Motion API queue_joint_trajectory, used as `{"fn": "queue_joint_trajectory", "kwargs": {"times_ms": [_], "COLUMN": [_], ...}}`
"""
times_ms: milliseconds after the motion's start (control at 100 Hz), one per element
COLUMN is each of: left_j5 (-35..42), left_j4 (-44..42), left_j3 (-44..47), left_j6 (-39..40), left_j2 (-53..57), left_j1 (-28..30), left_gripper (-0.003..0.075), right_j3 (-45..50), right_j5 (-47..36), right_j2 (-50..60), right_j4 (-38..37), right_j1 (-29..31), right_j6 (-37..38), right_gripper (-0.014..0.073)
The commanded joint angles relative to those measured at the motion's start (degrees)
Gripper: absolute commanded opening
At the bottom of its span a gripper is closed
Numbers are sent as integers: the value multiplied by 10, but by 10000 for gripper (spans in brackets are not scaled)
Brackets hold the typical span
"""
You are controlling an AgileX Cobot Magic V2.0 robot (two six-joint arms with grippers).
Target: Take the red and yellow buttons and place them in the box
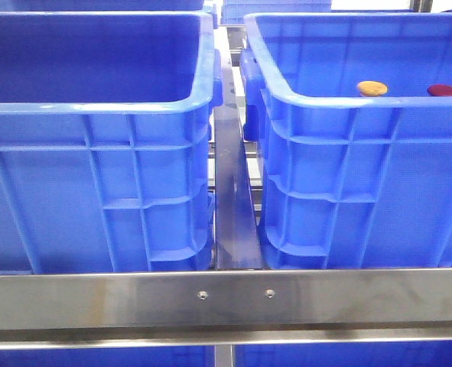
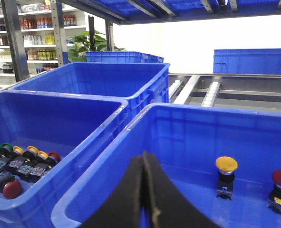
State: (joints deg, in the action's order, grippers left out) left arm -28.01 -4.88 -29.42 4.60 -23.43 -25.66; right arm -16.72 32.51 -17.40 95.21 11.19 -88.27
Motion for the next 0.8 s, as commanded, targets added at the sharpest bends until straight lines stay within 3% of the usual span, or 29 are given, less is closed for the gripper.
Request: {"fn": "queue_joint_trajectory", "kwargs": {"times_ms": [0,210,500,710,790], "left_j5": [43,65,211,228,239], "left_j4": [0,2,16,117,110], "left_j3": [-15,11,116,206,235], "left_j6": [5,5,2,2,2], "left_j2": [-2,14,96,183,210], "left_j1": [-3,11,133,214,239], "left_gripper": [-20,-20,-20,-20,-20], "right_j3": [-14,-14,-14,-14,-14], "right_j5": [8,8,9,9,8], "right_j2": [-4,-4,-4,-4,-4], "right_j4": [24,24,24,24,24], "right_j1": [0,0,0,0,0], "right_j6": [-3,-3,-3,-3,-3], "right_gripper": [-69,-69,-69,-69,-69]}}
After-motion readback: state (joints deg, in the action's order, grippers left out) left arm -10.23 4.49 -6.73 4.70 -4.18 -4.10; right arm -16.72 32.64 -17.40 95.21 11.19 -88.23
